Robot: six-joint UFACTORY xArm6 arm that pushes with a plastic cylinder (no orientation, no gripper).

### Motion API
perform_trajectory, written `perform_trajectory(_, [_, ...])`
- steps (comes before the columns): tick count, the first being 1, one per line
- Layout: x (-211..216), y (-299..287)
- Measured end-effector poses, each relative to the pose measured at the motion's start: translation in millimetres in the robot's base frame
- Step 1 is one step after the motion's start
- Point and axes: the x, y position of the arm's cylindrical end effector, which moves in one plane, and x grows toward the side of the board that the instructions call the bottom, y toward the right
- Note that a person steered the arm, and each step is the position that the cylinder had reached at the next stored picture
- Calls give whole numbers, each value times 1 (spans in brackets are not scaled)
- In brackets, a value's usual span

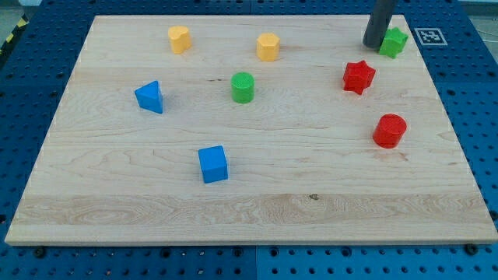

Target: Place red star below the green star

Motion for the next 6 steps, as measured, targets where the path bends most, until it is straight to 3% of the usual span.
perform_trajectory(2, [-4, 5])
perform_trajectory(6, [4, -72])
